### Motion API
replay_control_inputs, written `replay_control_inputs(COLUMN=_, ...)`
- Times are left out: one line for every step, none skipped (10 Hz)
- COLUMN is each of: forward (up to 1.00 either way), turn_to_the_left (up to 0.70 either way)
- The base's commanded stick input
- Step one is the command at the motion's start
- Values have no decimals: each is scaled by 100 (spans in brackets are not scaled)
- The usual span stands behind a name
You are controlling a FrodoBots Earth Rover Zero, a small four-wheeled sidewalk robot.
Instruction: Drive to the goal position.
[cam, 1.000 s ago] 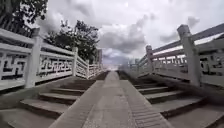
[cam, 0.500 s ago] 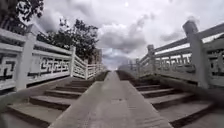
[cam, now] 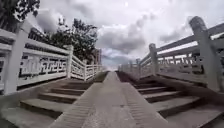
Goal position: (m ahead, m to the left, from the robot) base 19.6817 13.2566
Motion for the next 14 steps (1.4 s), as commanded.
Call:
replay_control_inputs(forward=45, turn_to_the_left=0)
replay_control_inputs(forward=45, turn_to_the_left=0)
replay_control_inputs(forward=45, turn_to_the_left=0)
replay_control_inputs(forward=45, turn_to_the_left=0)
replay_control_inputs(forward=45, turn_to_the_left=0)
replay_control_inputs(forward=45, turn_to_the_left=0)
replay_control_inputs(forward=45, turn_to_the_left=0)
replay_control_inputs(forward=45, turn_to_the_left=0)
replay_control_inputs(forward=45, turn_to_the_left=0)
replay_control_inputs(forward=45, turn_to_the_left=0)
replay_control_inputs(forward=45, turn_to_the_left=0)
replay_control_inputs(forward=45, turn_to_the_left=0)
replay_control_inputs(forward=45, turn_to_the_left=0)
replay_control_inputs(forward=45, turn_to_the_left=0)
